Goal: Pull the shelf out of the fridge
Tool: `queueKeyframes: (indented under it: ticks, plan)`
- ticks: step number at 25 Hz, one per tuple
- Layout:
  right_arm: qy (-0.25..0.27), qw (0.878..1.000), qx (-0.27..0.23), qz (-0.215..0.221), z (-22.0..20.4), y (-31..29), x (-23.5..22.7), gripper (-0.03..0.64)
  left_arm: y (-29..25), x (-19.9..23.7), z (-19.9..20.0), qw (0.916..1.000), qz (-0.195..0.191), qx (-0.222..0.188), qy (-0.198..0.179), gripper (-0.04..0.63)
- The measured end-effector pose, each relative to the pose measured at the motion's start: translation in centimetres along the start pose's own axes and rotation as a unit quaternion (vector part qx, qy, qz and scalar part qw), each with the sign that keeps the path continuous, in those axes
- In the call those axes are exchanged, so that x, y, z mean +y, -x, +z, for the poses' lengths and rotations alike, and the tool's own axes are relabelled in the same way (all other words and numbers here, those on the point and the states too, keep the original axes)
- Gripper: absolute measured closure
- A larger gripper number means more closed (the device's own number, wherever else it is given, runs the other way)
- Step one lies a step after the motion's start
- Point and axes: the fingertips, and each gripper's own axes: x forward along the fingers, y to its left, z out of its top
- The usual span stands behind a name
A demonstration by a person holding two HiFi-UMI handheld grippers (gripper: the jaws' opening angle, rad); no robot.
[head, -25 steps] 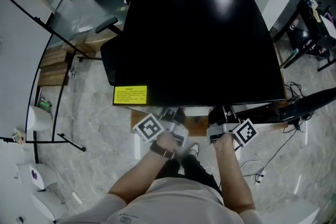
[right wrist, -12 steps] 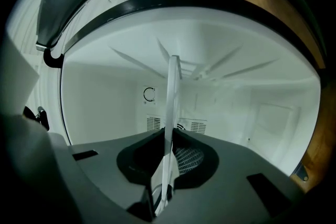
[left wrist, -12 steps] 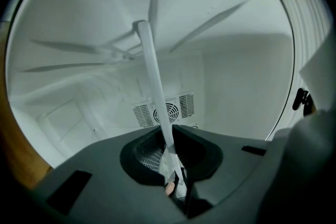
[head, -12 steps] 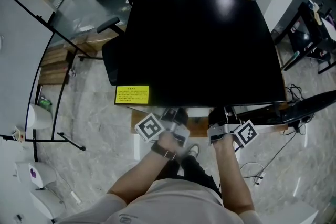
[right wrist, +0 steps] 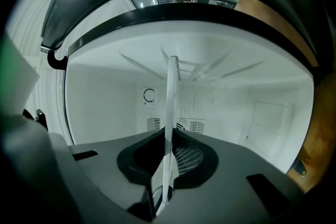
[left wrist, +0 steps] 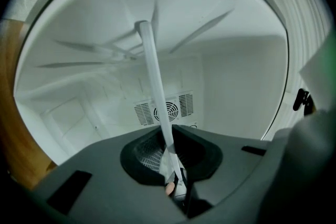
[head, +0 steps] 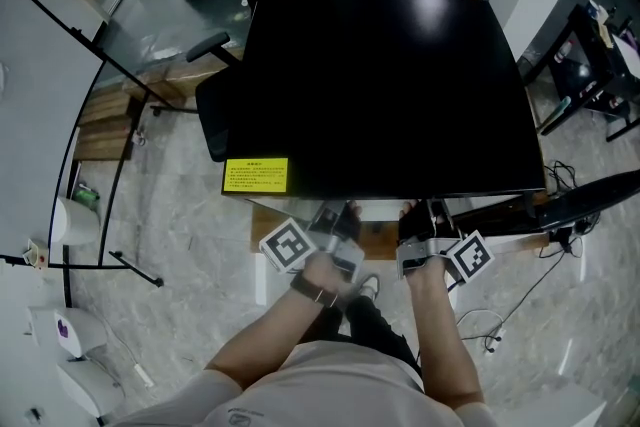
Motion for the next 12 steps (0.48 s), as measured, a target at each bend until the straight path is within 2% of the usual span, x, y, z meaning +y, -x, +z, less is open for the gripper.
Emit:
queueKeyframes:
  ticks: [5, 12]
  plan:
    - [0.0, 1.0, 0.001, -0.004, -0.2, 0.5, 0.1, 0.571, 0.3, -0.6, -0.3, 1.0, -0.009, 0.0, 0.002, 0.557]
    - [0.002, 1.0, 0.002, -0.005, -0.4, 1.3, 0.2, 0.571, 1.2, -0.1, -0.5, 1.0, 0.005, 0.001, -0.008, 0.557]
